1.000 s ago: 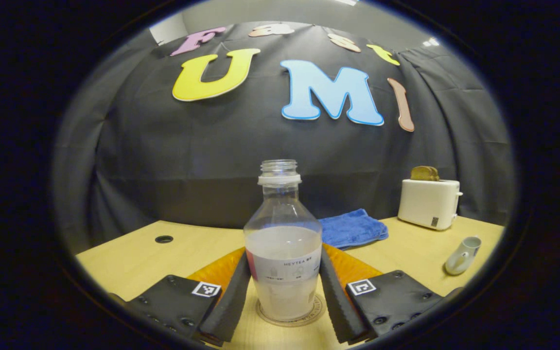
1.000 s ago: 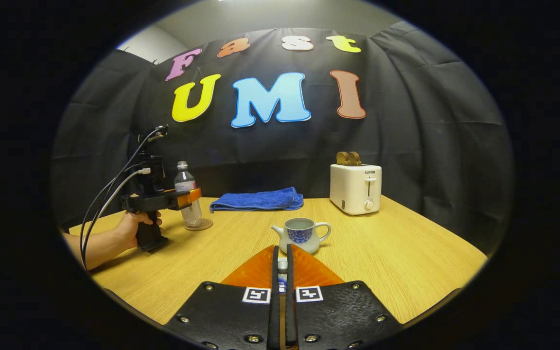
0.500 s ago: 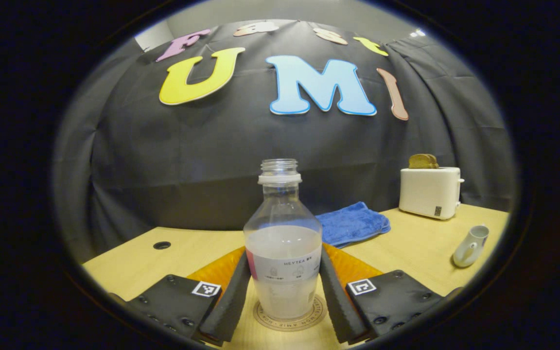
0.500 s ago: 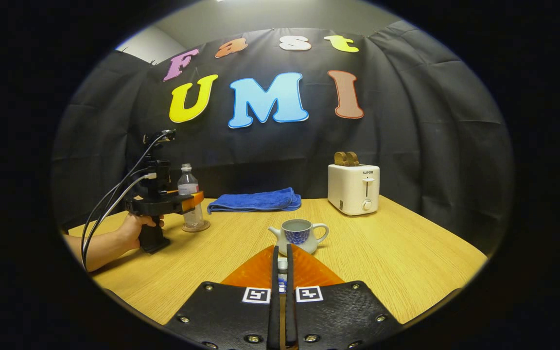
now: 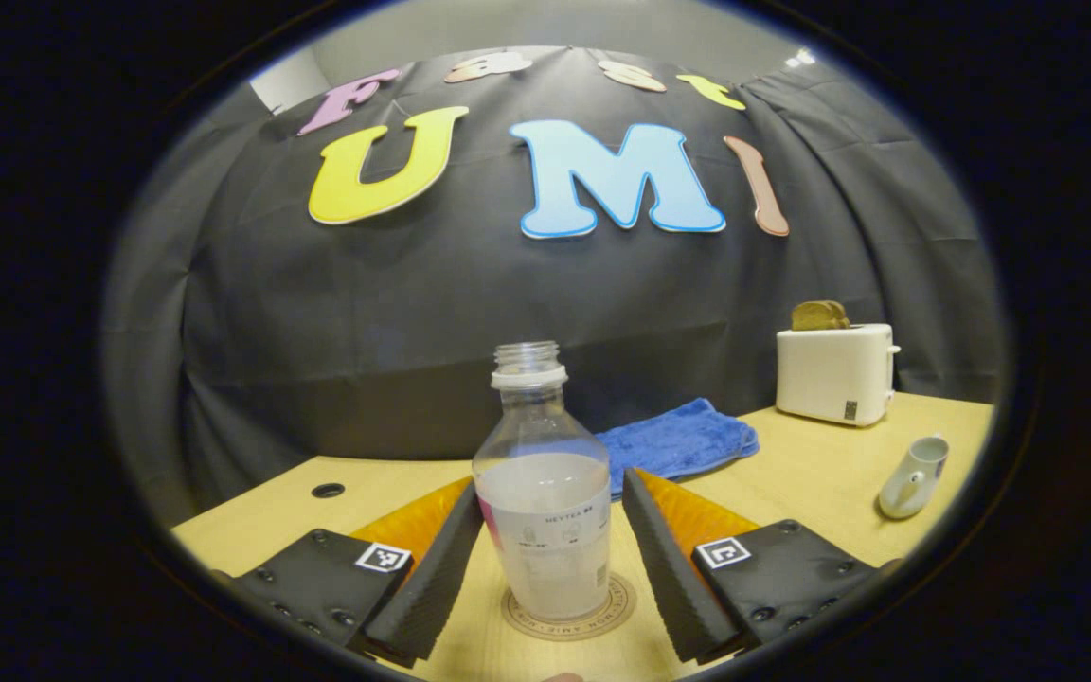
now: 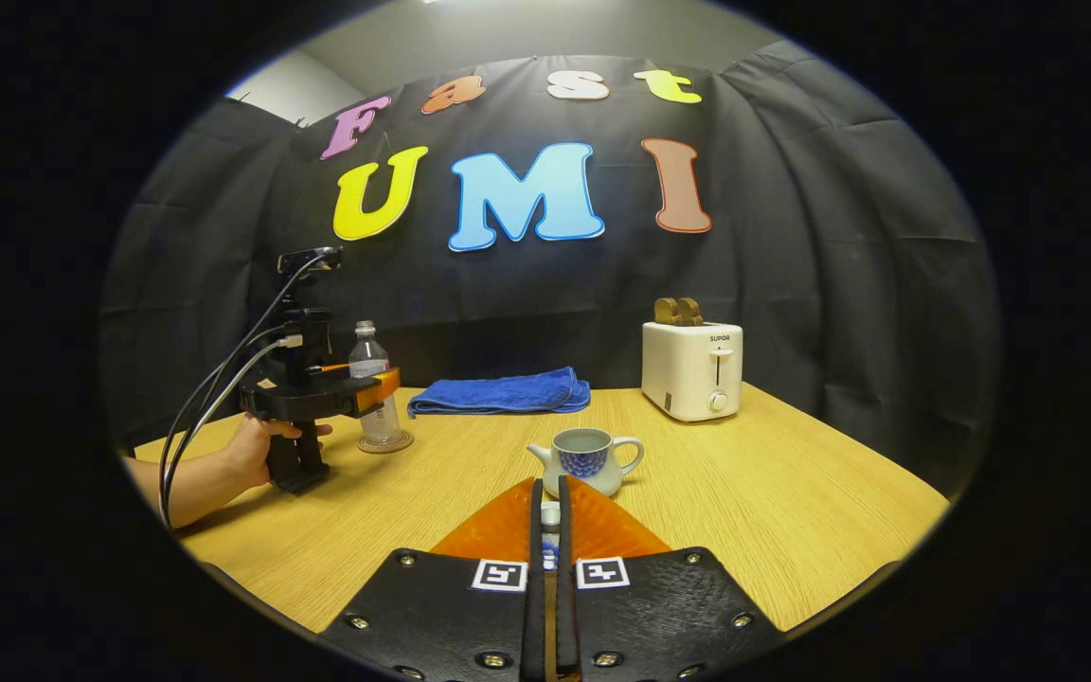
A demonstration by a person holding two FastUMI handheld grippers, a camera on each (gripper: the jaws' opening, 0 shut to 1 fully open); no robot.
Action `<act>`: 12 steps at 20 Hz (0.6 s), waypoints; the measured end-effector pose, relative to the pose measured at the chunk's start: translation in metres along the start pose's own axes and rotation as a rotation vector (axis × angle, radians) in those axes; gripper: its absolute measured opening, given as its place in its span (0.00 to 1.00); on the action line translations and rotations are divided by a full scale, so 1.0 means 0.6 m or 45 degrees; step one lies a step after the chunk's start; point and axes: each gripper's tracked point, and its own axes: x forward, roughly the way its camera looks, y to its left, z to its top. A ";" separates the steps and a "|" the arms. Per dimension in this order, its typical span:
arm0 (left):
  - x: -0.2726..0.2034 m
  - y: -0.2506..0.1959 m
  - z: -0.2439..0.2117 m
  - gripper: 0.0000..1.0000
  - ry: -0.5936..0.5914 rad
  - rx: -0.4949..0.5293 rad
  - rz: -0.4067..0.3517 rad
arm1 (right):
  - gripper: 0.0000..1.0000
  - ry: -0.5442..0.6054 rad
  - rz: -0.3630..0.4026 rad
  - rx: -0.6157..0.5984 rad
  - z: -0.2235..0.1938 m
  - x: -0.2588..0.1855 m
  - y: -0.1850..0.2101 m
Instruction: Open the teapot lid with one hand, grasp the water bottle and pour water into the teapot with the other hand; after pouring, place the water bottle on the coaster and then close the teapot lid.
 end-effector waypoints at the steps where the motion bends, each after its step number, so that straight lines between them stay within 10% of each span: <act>1: 0.001 0.003 0.001 0.99 -0.006 0.010 0.009 | 0.05 -0.002 0.002 -0.001 0.001 -0.001 0.001; 12: -0.027 0.001 -0.003 0.99 0.016 -0.029 0.018 | 0.05 -0.032 0.031 -0.019 0.016 -0.023 0.020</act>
